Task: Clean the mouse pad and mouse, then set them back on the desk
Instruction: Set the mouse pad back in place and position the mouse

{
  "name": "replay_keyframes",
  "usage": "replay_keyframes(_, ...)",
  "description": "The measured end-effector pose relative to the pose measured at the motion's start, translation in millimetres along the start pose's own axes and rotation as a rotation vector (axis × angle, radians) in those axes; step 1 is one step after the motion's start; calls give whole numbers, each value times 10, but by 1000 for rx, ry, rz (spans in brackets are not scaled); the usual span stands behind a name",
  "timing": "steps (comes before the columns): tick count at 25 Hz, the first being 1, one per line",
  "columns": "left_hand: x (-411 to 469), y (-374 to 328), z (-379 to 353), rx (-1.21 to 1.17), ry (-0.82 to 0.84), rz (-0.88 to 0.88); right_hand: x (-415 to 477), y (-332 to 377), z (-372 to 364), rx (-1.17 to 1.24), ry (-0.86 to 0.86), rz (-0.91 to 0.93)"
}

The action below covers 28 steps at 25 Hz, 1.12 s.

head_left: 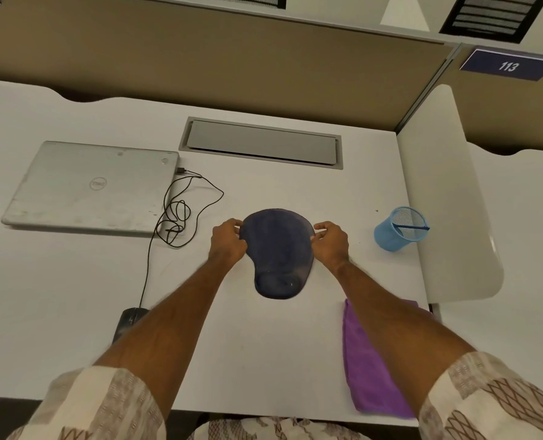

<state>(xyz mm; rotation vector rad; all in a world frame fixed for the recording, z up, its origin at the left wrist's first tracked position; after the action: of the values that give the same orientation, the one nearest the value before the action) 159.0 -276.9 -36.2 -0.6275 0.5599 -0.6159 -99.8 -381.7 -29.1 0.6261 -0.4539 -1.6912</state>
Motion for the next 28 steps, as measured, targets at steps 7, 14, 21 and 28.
replay_keyframes(7,-668,356,140,159,1,-232,-307,95,87,-83,-73,72)
replay_keyframes(14,-1897,1450,519,251,-94,-355,-1590,773,-569,-3,188,307)
replay_keyframes(21,-2219,1970,544,418,126,-234,-2952,1344,-1397,-182,542,487)
replay_keyframes(28,-2249,1952,589,476,167,-288,-3336,1540,-1813,-171,552,424)
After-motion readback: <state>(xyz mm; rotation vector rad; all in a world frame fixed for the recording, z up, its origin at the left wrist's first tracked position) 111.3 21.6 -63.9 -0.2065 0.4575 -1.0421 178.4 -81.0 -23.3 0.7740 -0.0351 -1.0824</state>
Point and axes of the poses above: each hand's wrist, its own x-axis towards the middle knuckle, its own z-axis out of the back of the hand, y = z × x, the point moved 9 cm from there along x, towards the middle knuckle, and after that the axes turned 15 degrees about -y, right-handed, at the moved point
